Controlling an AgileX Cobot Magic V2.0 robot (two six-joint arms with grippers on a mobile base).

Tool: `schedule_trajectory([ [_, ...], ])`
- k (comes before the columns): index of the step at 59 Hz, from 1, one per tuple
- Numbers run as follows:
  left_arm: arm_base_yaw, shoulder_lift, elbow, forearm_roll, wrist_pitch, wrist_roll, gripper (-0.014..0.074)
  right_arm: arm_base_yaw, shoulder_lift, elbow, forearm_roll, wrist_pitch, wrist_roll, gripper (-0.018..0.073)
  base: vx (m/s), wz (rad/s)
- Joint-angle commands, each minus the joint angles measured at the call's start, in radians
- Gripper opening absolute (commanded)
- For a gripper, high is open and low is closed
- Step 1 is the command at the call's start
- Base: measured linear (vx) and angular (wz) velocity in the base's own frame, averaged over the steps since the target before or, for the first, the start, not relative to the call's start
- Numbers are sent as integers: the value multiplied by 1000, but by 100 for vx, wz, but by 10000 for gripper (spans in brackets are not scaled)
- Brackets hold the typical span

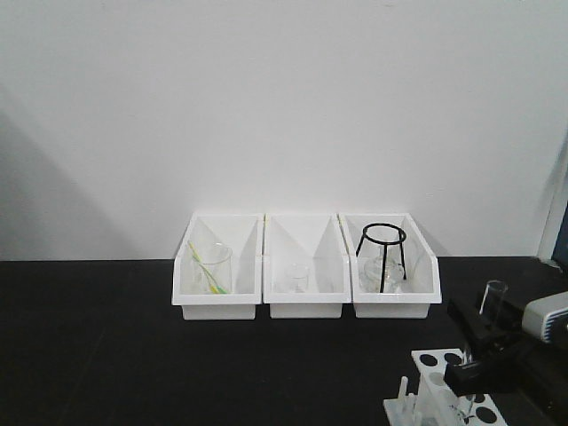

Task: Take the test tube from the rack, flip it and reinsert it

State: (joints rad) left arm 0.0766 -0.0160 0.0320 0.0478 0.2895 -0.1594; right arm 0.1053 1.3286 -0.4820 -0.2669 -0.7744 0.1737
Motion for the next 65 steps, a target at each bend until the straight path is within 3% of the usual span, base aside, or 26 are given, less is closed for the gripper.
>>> schedule_trajectory([
  [1, -7, -11, 0, -4, -87, 0, -6, -3, -98, -25, -6, -30, 21, -13, 0, 0],
  [16, -7, -11, 0, -4, -87, 0, -6, -3, -236, -36, -8, 98, 65, -13, 0, 0],
  [33, -7, -11, 0, -4, -87, 0, -6, -2, -256, -223, -43, 402, 65, -13, 0, 0],
  [40, -7, -11, 0, -4, -87, 0, -6, -2, -256, -240, -109, 448, 43, -13, 0, 0],
  [49, -7, -11, 0, -4, -87, 0, -6, -2, -256, -246, -349, 524, 22, -12, 0, 0],
  [65, -7, -11, 0, -4, -87, 0, -6, -2, -256, -246, -942, 513, -35, -12, 0, 0],
])
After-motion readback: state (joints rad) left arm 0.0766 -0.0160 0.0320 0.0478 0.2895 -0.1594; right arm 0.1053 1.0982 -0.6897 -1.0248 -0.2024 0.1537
